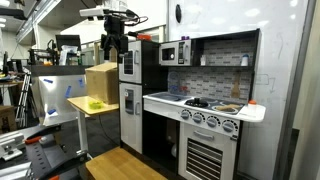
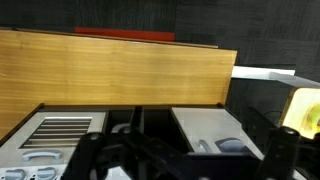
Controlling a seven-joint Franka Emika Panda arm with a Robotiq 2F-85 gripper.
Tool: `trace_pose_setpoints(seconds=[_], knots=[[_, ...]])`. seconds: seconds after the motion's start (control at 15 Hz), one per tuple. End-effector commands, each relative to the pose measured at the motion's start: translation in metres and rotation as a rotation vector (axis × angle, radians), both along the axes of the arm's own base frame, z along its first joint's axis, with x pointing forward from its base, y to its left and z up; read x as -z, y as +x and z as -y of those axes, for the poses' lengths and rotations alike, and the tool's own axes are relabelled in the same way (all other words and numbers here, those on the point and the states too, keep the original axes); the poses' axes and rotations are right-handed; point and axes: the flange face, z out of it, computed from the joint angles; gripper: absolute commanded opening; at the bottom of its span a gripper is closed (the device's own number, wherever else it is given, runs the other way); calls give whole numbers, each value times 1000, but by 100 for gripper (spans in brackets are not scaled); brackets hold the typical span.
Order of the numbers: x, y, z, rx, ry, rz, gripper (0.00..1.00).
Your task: Place the lid on the pot
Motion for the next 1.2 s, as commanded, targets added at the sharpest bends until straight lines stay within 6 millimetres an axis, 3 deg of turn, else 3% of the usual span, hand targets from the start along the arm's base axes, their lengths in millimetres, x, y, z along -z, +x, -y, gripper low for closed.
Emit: trace_pose_setpoints(seconds=[0.0,0.2,0.33,0.73,0.8,0.87,0.93,1.0,1.13], knots=[[7,16,24,-16,42,-21,100],[2,2,24,-47,34,14,100],[-5,-9,13,-90,17,45,100],[-12,-70,-59,-105,-111,147,100],[-12,-50,-77,-86,-157,173,100],[5,-41,-75,-82,-182,202,100],[24,-27,-60,-66,-193,207,100],[-7,-51,-75,-86,-166,203,100],[22,-35,-62,-66,-184,193,100]])
